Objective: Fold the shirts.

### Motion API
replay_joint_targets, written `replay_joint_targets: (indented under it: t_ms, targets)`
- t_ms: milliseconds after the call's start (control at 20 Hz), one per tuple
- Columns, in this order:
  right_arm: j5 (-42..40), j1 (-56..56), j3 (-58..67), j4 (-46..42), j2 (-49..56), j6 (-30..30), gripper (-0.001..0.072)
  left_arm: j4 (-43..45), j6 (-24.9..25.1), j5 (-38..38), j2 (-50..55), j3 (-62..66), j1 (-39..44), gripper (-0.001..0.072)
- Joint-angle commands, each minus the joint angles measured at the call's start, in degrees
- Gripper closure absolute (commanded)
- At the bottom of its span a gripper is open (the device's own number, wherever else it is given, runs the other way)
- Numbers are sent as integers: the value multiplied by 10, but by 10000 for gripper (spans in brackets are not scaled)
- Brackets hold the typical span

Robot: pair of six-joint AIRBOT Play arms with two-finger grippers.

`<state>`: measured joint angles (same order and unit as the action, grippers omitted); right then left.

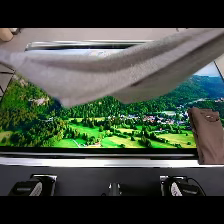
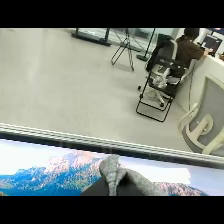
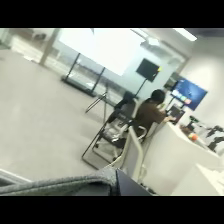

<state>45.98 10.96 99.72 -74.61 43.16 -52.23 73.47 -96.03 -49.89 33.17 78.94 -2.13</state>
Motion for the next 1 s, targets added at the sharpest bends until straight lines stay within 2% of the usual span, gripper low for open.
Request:
replay_joint_targets:
  t_ms: [0,200,350,600,800,850,900,950]
  targets:
    - [-29,0,8,-23,-16,-17,692,24,-20,-15,-21,7,-3,680]
    - [-19,0,8,-20,45,-18,692,27,-20,-63,-2,-20,-3,680]
    - [27,0,8,-12,162,-17,692,16,-20,-95,35,-123,-3,680]
    - [102,-1,8,95,427,-31,691,-41,-9,-4,104,-315,16,680]
    - [243,-2,8,247,595,-41,689,-47,-9,64,157,-384,72,679]
    - [271,-2,8,257,616,-41,646,-47,-9,69,166,-385,82,679]
    - [291,0,8,257,623,-40,364,-47,-9,75,169,-385,88,679]
    - [316,5,9,259,620,-19,18,-47,-3,77,168,-384,89,679]
